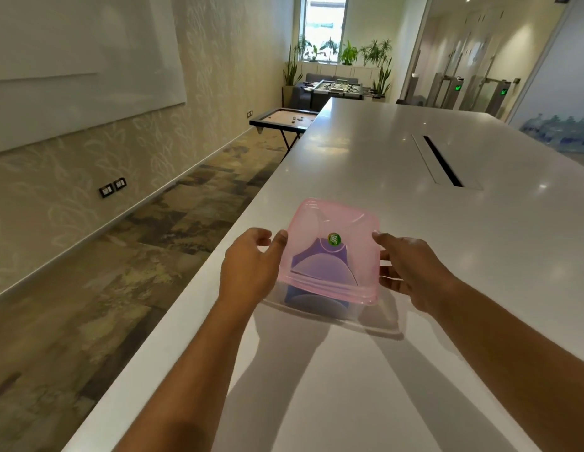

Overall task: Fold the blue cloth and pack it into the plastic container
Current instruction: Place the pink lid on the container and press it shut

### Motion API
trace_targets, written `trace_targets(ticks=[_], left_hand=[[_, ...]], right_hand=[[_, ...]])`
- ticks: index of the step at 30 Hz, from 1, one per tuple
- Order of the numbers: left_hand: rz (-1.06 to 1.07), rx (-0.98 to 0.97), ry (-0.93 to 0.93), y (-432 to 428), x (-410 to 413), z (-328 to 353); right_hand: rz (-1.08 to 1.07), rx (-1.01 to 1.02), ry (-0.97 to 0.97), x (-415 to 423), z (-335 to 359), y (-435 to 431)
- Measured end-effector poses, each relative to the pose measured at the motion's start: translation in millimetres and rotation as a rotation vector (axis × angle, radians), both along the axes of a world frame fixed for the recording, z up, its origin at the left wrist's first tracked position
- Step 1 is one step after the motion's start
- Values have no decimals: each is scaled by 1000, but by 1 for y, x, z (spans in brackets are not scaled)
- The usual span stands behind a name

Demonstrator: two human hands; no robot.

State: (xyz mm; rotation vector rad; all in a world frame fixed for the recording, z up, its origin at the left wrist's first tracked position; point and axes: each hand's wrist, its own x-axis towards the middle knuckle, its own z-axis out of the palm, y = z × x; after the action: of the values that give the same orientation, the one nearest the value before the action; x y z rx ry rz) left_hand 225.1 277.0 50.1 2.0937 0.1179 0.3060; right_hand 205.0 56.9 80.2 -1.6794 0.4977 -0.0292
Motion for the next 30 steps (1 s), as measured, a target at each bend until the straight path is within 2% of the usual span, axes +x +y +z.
trace_targets(ticks=[6, 9, 13, 23, 30], left_hand=[[-165, 126, 212, -10, 60, 26], [-199, 79, 299, -17, 80, 28], [-194, -74, 394, -27, 97, 30], [-229, -134, 466, -32, 108, 22], [-222, -112, 441, -33, 111, 19]], right_hand=[[-5, -120, 4, 39, -2, 1], [-29, -175, -3, 56, -4, 0], [-24, -211, 1, 74, -5, -1], [52, -157, 45, 92, -15, -3], [85, -75, 79, 92, -18, -4]])
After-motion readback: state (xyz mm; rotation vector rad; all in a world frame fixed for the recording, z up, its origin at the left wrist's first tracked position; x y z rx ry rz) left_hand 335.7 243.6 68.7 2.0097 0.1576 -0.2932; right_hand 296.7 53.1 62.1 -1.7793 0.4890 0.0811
